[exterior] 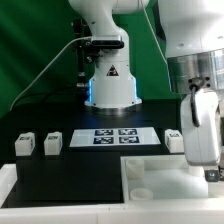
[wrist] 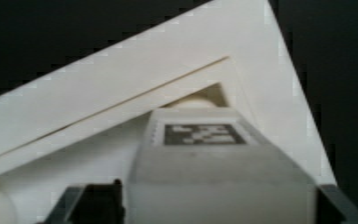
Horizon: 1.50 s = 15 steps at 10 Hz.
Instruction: Assemble one leg
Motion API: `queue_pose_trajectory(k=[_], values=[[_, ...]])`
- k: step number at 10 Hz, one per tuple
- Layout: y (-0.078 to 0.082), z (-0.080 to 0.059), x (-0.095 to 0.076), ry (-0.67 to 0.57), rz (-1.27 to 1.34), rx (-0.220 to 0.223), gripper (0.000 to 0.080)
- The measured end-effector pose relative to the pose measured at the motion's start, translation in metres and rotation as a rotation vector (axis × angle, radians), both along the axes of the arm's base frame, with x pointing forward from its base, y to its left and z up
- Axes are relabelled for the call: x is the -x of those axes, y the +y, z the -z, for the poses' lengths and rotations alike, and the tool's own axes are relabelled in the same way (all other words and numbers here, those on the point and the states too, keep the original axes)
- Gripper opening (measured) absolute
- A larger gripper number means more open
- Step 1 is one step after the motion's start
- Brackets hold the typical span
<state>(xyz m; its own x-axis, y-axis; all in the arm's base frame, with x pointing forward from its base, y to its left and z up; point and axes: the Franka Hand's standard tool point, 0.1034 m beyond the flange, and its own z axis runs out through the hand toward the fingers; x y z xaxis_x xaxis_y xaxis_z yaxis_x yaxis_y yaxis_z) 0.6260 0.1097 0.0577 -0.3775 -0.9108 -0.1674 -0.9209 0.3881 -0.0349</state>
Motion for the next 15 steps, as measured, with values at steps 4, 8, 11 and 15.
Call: queue_pose_trajectory(k=[4,8,11,15], values=[[0.031,-0.003,0.007,-0.163,-0.775,0.109,0.0645],[0.016,-0.003,0.002,-0.217,-1.377,0.193,0.0649],[0.0,-0.003,-0.01,-0.227,-1.543,0.203,0.0622],[-0.002,-0.003,-0.01,-0.19,-1.237,0.171,0.0292]])
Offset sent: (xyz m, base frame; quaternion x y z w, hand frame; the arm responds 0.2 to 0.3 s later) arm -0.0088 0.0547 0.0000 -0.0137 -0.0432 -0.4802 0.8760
